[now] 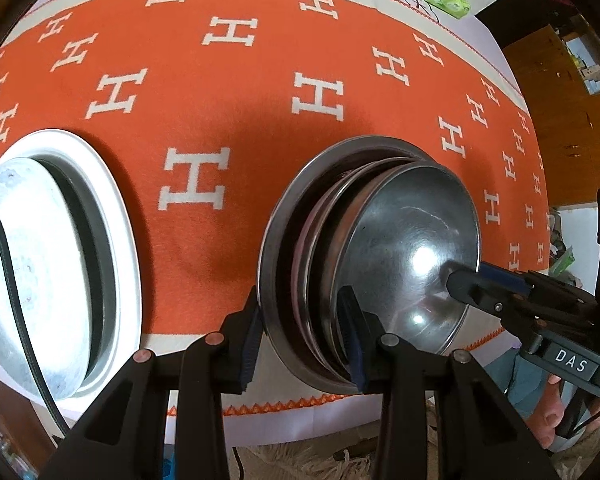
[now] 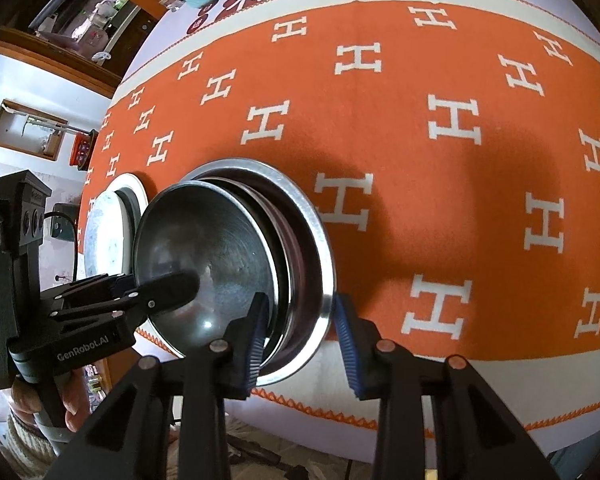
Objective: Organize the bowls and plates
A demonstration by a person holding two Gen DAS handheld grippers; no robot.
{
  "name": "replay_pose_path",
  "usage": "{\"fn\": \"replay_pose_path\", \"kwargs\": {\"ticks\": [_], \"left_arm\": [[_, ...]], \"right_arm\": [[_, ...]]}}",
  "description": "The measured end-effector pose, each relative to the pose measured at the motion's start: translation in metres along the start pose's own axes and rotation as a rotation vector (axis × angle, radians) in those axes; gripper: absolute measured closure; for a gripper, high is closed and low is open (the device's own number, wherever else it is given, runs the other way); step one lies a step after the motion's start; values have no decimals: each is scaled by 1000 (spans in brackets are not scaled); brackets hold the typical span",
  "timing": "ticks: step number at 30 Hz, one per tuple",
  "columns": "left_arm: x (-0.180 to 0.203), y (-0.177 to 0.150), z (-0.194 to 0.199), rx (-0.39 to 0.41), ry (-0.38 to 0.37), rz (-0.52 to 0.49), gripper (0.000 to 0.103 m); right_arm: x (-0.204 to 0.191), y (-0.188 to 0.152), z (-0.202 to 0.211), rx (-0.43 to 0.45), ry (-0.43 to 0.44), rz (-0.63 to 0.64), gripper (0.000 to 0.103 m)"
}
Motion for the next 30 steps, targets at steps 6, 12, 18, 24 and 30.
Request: {"fn": "replay_pose_path", "kwargs": {"ticks": [6, 12, 18, 24, 30], "left_arm": [[1, -1, 13, 28, 32, 23, 68], [0, -5, 28, 63, 52, 55, 68], [-13, -16, 41, 91, 55, 75, 68], [-39, -24, 59, 108, 52, 46, 68], [-90, -40, 88, 114, 78, 12, 68]], "right_arm": [[-7, 4, 8, 5, 11, 38, 70], [-14, 8, 15, 2, 27, 79, 70], [-32, 4, 15, 1, 15, 114, 70], [-65, -7, 14, 27, 1, 108, 70], [-118, -23, 0, 47, 18, 96, 70]]}}
Point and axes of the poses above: each gripper's, at about its wrist camera, not at the fingertips, and z roughly against the way its jaws point, x to its right, y to its top, the point moved 2 cm from there along -z, roughly the way its jaws point, and after that the axes turned 14 degrees about -z, right-handed, at the moved point
